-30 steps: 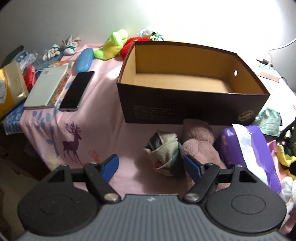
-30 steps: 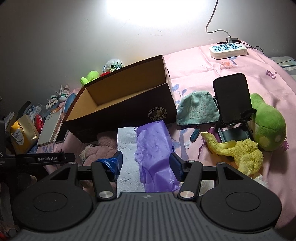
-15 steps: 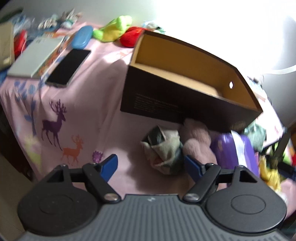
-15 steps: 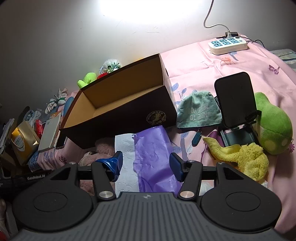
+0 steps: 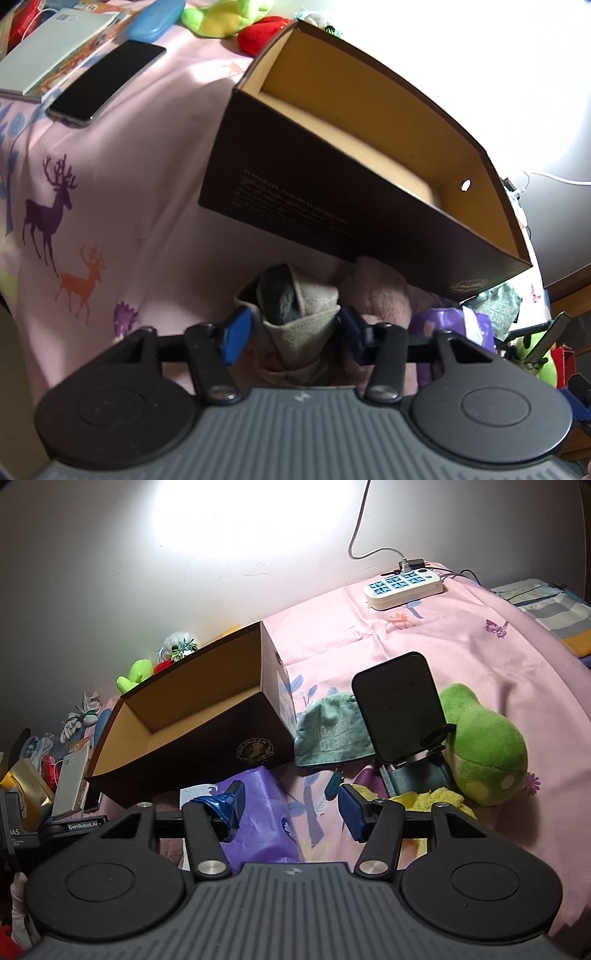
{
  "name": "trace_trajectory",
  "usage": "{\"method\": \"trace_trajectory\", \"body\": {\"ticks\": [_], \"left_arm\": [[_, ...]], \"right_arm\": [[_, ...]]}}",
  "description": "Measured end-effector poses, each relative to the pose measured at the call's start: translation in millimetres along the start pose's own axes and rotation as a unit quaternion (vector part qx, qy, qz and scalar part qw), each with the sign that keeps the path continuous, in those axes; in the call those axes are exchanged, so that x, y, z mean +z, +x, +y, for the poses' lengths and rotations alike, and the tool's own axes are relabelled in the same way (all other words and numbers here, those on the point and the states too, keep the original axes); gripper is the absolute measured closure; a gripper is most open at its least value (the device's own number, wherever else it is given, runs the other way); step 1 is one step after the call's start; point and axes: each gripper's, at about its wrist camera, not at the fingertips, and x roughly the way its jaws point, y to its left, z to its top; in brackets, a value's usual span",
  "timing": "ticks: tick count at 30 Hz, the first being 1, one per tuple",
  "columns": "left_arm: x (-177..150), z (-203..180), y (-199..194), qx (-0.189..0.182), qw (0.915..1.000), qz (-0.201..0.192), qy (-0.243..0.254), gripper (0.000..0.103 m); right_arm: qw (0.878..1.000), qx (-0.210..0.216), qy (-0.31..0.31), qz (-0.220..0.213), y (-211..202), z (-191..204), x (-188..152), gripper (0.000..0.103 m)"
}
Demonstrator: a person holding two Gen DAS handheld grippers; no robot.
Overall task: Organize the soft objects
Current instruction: 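Close the left gripper on the grey sock bundle, then lift the sock bundle with the left gripper and lower it into the box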
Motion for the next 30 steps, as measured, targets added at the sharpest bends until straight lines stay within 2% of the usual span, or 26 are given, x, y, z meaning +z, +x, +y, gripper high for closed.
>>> {"method": "trace_trajectory", "body": {"ticks": [3,7,17,21,25,28,30], "left_arm": [[-0.6,-1.6,0.3,0.003,0.9999,-0.010,0.003,0.060],[-1.4,-5.1,-4.3,0.011,0.9996,-0.020,0.015,0.071],[-10.1,-16.7,-47.8,0.021,0.9961,-0.077,0.038,0.073],[-10.3,-33.3,-78.5,0.015,0.9895,-0.123,0.074,0.073],[0.1,-56.4,-105.2,0.000,0.9778,-0.174,0.117,0.073],[19.7,-74.9,-107.7,-0.003,0.9697,-0.196,0.145,0.073],[34.8,-86.2,-99.8,0.012,0.9640,-0.211,0.161,0.073]], "right_arm": [[1.000,-0.003,0.001,0.000,-1.2,-3.2,0.8,0.063],[1.000,0.006,0.000,0.008,1.5,-2.0,-0.1,0.063],[0.998,0.055,-0.028,0.018,10.4,16.3,-1.2,0.064],[0.997,0.071,-0.035,0.016,12.3,22.9,-0.1,0.064],[0.996,0.080,-0.040,0.008,10.8,25.1,1.0,0.064],[0.997,0.077,-0.029,0.004,9.8,20.2,1.0,0.064],[0.997,0.072,-0.022,0.000,8.2,16.4,1.2,0.064]]}}
